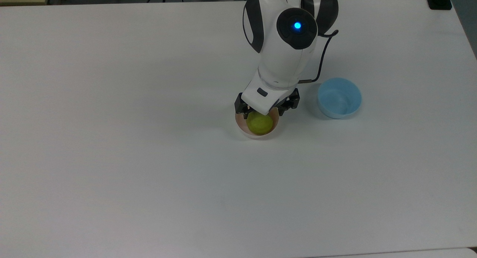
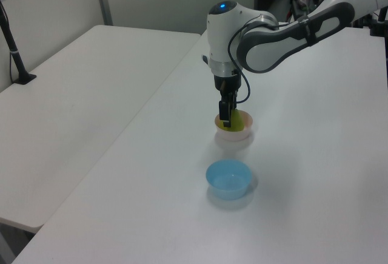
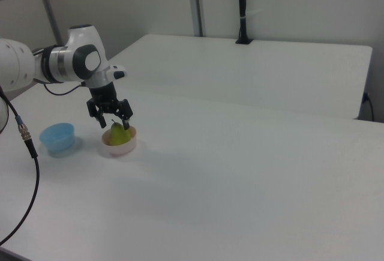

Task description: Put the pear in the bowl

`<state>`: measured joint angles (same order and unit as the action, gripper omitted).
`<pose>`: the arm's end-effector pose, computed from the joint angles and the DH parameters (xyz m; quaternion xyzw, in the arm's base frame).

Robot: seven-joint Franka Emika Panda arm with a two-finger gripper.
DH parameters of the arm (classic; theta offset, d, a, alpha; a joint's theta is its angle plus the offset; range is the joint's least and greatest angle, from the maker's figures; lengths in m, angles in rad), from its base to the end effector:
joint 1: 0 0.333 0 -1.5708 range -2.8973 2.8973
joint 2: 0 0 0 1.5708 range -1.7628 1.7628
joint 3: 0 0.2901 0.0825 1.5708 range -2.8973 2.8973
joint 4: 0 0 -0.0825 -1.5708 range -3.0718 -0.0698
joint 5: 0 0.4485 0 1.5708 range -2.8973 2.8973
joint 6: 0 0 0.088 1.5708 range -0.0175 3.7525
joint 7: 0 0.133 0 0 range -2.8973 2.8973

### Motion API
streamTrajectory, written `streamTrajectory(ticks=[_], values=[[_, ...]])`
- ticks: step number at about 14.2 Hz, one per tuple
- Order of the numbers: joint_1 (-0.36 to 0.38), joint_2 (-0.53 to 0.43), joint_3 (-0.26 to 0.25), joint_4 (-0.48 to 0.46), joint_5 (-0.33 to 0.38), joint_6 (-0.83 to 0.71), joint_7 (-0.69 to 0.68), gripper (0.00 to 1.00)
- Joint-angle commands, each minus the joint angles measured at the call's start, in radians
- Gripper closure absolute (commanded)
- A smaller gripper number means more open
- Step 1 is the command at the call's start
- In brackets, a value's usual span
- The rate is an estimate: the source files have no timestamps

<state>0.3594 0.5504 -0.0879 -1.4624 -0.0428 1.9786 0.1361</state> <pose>0.7179 0.2037 0.2855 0.9956 0.0824 -0.0072 0.0449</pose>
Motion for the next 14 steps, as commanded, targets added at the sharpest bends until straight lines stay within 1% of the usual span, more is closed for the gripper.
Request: streamTrajectory(ticks=[1,4,5,6,7,9,10,12,14], values=[[-0.005,-0.085,-0.006,-0.016,-0.003,-0.026,0.022,0.00],[-0.069,-0.197,-0.003,-0.015,0.001,-0.151,0.023,0.00],[-0.088,-0.219,0.000,-0.015,0.001,-0.179,0.023,0.00],[-0.130,-0.252,0.019,-0.015,0.001,-0.214,0.025,0.00],[-0.202,-0.282,0.057,-0.016,0.001,-0.246,0.022,0.00],[-0.313,-0.311,0.115,-0.018,-0.005,-0.286,0.020,0.00],[-0.360,-0.328,0.119,-0.019,-0.005,-0.299,0.014,0.00],[-0.399,-0.334,0.120,-0.024,-0.005,-0.299,0.010,0.00],[-0.401,-0.339,0.111,-0.024,-0.005,-0.299,0.010,0.00]])
